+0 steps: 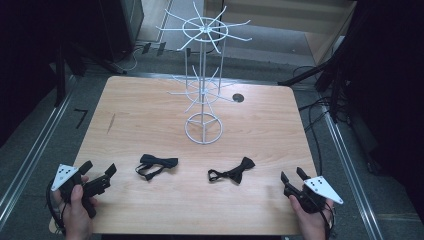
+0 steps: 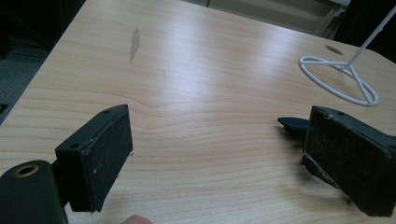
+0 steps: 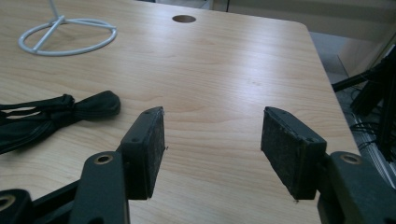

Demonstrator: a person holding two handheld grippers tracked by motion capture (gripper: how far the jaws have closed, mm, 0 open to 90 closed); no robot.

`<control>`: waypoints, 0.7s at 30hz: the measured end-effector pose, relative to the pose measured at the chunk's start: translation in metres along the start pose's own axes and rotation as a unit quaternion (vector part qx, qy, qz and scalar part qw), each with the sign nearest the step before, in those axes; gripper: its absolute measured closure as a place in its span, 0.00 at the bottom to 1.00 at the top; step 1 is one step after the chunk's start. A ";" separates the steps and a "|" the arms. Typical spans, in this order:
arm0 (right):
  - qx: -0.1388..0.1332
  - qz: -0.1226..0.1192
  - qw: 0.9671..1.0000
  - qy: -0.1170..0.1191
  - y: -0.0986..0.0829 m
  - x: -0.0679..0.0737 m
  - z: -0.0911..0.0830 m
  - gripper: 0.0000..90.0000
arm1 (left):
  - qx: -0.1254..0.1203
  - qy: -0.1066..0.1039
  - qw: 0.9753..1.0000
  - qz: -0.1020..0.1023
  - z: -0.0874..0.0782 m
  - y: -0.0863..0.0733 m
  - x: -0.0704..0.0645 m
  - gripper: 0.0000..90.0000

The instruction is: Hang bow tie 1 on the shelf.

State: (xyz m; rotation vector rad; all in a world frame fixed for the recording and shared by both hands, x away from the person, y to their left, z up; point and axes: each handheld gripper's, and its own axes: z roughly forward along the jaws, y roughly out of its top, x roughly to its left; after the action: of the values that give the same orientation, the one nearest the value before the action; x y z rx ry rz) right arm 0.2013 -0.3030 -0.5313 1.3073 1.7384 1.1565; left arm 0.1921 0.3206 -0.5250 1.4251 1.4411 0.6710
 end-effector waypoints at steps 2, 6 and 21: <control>0.001 -0.008 1.000 0.007 0.001 0.004 0.001 0.45 | 0.001 0.000 1.000 0.000 0.000 0.000 0.000 0.10; 0.005 -0.021 1.000 0.016 0.004 0.012 0.004 0.45 | 0.000 0.000 1.000 0.000 0.000 0.000 0.000 0.10; 0.012 -0.047 0.997 0.053 0.012 0.037 0.016 0.44 | -0.002 0.001 1.000 -0.001 -0.001 -0.001 0.000 0.10</control>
State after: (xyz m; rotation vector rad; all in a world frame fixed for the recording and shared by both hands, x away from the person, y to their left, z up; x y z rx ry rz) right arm 0.2098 -0.2620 -0.5266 1.1840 1.8750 1.1732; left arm 0.1908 0.3210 -0.5250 1.4206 1.4424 0.6730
